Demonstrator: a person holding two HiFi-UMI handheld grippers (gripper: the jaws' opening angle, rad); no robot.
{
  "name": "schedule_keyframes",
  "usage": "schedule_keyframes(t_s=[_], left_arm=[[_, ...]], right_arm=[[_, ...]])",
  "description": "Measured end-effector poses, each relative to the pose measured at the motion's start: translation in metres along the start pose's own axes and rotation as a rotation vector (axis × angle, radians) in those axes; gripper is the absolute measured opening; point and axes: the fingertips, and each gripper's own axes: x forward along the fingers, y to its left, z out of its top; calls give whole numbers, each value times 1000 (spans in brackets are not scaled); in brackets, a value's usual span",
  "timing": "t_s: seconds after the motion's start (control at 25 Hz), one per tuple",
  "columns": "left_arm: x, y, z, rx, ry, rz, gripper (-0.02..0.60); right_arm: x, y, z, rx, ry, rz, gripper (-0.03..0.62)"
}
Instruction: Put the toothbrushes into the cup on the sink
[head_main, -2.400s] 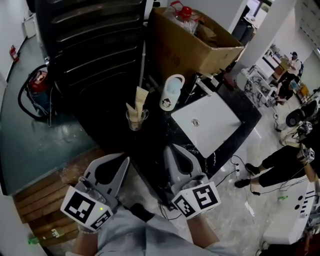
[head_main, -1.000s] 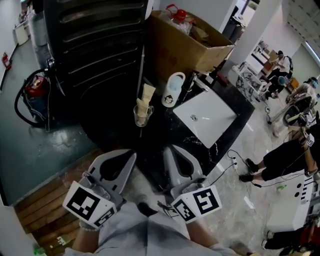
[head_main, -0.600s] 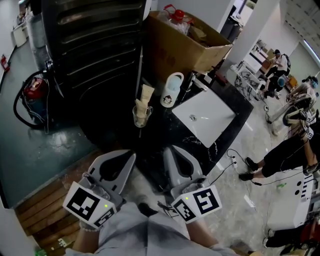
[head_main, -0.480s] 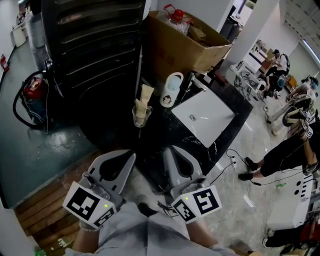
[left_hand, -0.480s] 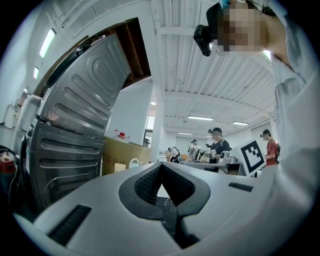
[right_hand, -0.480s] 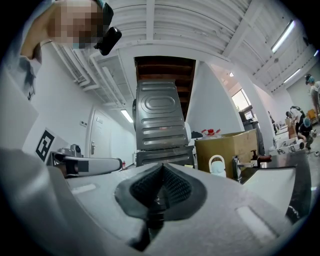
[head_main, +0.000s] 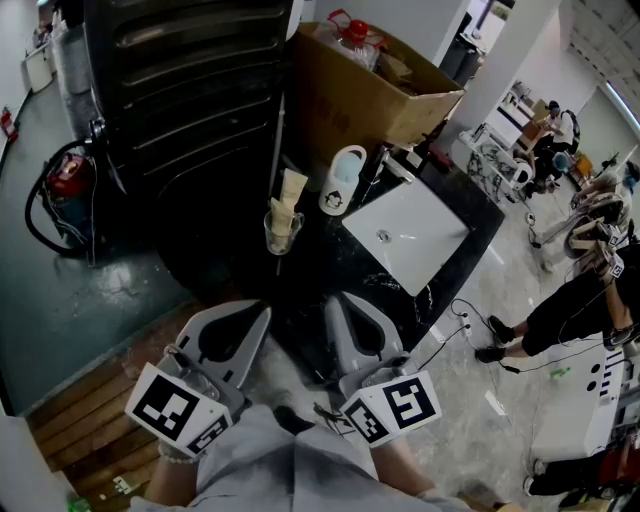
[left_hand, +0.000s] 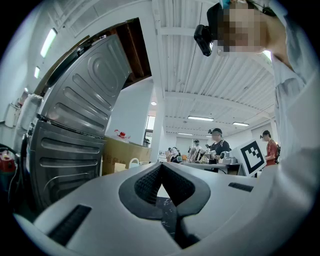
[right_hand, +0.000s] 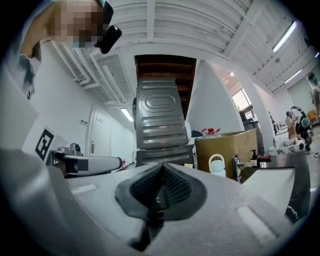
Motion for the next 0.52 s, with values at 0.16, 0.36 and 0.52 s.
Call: schedule_keyframes(t_s=[0.16, 0.36, 0.52], left_arm=[[0, -1, -1, 0, 3, -3, 6], [1, -5, -2, 3, 3, -3, 6], [1, -6, -2, 4, 5, -2, 6]], right_arm=[[-1, -1, -2, 0, 5, 0, -2], [-4, -3, -5, 7, 12, 1, -2], [-5, -3, -5, 9, 13, 3, -2]])
